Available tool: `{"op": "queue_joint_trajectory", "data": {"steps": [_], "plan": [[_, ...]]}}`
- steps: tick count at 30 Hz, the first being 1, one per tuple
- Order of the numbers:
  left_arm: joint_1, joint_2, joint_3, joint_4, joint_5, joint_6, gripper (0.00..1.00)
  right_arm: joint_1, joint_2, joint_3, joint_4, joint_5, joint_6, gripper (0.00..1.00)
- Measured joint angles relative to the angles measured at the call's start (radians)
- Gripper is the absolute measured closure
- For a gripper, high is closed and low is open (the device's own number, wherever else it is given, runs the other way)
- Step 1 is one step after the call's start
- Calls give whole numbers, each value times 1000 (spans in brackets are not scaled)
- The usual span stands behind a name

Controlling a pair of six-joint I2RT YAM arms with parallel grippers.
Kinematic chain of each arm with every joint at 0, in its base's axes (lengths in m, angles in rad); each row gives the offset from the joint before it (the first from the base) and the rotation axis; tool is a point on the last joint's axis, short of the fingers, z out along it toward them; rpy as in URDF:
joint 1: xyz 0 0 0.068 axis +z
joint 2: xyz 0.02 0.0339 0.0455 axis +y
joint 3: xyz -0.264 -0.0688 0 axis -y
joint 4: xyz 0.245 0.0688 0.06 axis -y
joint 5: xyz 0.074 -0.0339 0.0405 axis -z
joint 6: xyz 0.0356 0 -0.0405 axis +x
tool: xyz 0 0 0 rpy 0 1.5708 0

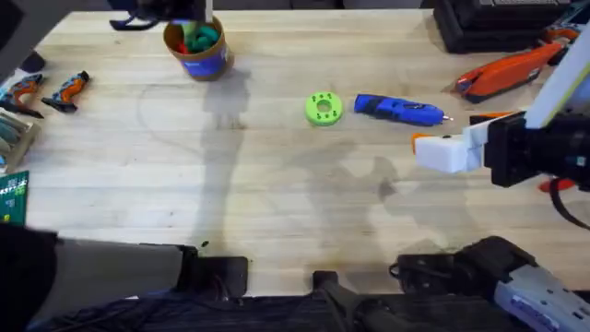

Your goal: Pick up the gripper from the table and insert it into the empty holder that is missing its gripper. Then pick up a screw, insert it into the mounting hole, and use the screwdriver to tighten it. Finally, clean up the table by picking up the vegetable and placing it into the bucket.

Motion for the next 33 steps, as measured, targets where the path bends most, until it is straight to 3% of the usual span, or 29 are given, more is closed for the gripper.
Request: {"op": "queue_joint_trajectory", "data": {"steps": [5,13,14,19,20,26,33], "plan": [[33,98,0,163,-2,13,974,0,0,0,0,0,0,13],[71,244,-2,258,-3,15,973,0,0,0,0,0,0,12],[73,245,-2,257,-3,21,874,0,0,0,0,0,0,13],[75,238,-2,255,-1,21,90,0,0,0,1,0,0,13],[75,237,-2,250,0,20,40,0,0,0,1,0,0,13],[75,182,-2,109,0,-13,15,0,0,0,0,0,0,13],[73,-47,-2,-218,8,-83,15,0,0,0,0,0,0,13]]}}
